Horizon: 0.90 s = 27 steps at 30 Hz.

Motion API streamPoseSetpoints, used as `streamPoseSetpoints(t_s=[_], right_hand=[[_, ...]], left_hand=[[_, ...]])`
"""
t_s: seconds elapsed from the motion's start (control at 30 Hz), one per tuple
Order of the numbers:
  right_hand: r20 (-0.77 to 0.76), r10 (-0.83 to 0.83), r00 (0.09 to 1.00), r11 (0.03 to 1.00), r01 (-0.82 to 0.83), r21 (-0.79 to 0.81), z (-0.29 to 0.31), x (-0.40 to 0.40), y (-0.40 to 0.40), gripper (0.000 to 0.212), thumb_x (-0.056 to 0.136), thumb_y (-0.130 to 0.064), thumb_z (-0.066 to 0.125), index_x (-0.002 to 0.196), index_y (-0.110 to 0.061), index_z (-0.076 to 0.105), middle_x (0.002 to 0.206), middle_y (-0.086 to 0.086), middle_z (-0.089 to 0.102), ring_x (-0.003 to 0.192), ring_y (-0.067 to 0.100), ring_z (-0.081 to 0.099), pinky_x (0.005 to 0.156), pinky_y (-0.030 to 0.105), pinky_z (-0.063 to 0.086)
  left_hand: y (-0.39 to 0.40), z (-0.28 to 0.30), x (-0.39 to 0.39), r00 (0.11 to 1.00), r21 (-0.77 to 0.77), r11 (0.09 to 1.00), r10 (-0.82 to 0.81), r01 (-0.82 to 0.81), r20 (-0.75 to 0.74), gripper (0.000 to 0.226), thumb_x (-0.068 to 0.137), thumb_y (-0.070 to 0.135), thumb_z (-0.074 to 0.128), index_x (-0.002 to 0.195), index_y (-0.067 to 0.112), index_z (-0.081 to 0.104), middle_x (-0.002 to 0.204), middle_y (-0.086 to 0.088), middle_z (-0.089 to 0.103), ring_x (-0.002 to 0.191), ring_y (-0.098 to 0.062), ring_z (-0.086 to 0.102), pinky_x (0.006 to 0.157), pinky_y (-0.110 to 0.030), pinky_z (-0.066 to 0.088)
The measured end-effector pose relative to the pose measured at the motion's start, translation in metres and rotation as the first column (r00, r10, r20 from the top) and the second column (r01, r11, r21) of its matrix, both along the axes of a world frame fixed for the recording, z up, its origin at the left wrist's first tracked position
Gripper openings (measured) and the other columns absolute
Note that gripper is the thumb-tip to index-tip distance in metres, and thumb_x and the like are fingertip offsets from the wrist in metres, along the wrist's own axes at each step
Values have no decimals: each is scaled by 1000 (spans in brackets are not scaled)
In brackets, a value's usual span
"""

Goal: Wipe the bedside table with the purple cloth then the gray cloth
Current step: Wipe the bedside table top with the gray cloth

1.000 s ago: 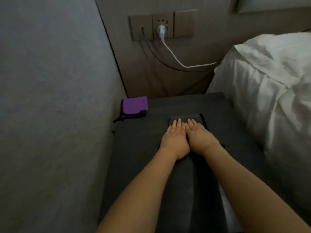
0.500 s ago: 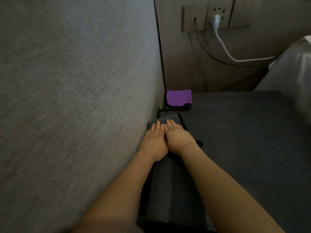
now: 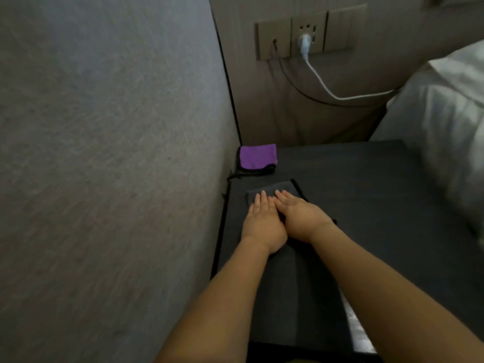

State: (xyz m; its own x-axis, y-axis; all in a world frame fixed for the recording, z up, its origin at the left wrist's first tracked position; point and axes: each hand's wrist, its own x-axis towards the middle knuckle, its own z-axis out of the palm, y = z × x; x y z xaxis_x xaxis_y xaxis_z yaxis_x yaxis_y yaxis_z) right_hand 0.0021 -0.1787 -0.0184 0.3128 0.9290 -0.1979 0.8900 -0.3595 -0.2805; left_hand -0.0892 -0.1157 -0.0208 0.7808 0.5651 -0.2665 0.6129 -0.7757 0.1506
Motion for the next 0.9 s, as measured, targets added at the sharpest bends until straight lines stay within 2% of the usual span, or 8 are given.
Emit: streamPoseSetpoints(t_s=[0.5,0.7,0.9], right_hand=[[53,-309,950,951,310,-11,-6,117,-143,60,96,-19,38,151,-17,12,161,1,7,148,12,7,121,29,11],[92,-355,930,930,362,-63,-4,144,-187,60,97,-16,37,151,-13,9,161,5,5,149,15,6,120,27,9],[159,-356,921,921,375,-104,-3,138,-183,58,99,-14,31,150,-7,5,160,11,1,149,21,4,121,30,8]], left_hand=[[-122,-2,134,961,-19,962,-272,273,40,64,99,27,24,151,1,-2,160,-16,-9,149,-26,-7,121,-36,-1],[-162,-4,169,939,-31,940,-336,339,68,65,98,25,28,151,0,0,160,-16,-7,149,-26,-7,121,-36,0],[-160,-3,166,927,-21,927,-374,374,25,69,95,23,32,152,2,-2,160,-15,-9,149,-25,-8,121,-35,-1]])
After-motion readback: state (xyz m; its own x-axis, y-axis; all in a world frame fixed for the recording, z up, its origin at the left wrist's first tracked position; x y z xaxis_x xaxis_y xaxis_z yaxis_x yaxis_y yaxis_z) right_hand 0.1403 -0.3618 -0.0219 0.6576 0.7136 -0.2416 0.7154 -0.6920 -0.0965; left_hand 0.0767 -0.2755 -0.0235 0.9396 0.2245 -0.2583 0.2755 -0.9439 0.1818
